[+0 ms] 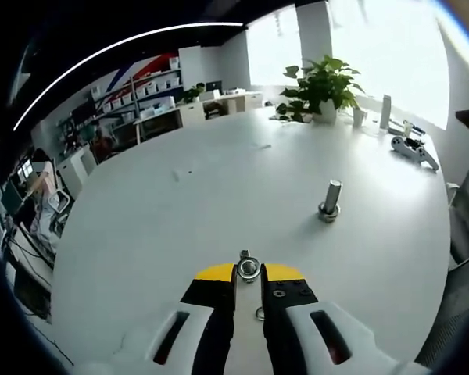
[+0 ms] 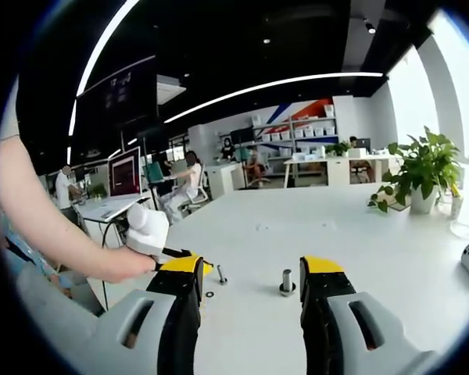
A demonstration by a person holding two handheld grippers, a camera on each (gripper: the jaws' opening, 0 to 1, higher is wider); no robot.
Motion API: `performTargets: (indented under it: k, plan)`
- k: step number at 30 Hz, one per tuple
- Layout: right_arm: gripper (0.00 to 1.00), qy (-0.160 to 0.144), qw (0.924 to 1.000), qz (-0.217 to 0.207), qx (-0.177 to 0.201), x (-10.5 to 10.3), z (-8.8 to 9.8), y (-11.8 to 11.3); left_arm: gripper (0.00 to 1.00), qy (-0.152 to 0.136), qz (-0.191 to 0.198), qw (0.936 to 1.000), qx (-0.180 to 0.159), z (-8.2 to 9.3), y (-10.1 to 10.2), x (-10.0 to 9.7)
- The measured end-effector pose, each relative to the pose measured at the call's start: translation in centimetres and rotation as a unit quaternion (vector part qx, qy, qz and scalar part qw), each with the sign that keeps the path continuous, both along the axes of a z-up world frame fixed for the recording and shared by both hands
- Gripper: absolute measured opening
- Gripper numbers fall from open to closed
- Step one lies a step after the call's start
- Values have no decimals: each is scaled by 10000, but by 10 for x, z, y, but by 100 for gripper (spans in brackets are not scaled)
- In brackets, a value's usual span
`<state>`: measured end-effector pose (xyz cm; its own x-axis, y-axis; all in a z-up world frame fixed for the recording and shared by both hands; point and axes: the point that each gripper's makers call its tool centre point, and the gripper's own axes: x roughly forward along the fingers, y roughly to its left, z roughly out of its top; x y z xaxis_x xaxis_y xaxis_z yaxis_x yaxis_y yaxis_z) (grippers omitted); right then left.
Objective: Place the washer onto the threaded stud by aligning its center hole with the stud, sliding it down to the base, and recovering from edge contact or off-axis alignment until the washer reaches the visible bottom stop.
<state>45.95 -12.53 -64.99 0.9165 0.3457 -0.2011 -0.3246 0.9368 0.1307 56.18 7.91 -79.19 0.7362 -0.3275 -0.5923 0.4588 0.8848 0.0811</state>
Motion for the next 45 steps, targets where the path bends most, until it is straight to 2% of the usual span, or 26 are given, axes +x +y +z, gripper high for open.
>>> performTargets:
  k: [17, 26, 45]
  plan:
    - [52, -11, 10000, -40, 41, 1, 0, -2, 10, 266, -38, 9996, 65, -6, 1, 19]
    - [52, 1, 10000, -44, 51, 1, 0, -2, 10, 406, -78, 9990, 175, -13, -1, 20]
    - [52, 4, 9999, -39, 94, 2, 0, -1, 10, 547, -158, 9980, 288, -15, -4, 18]
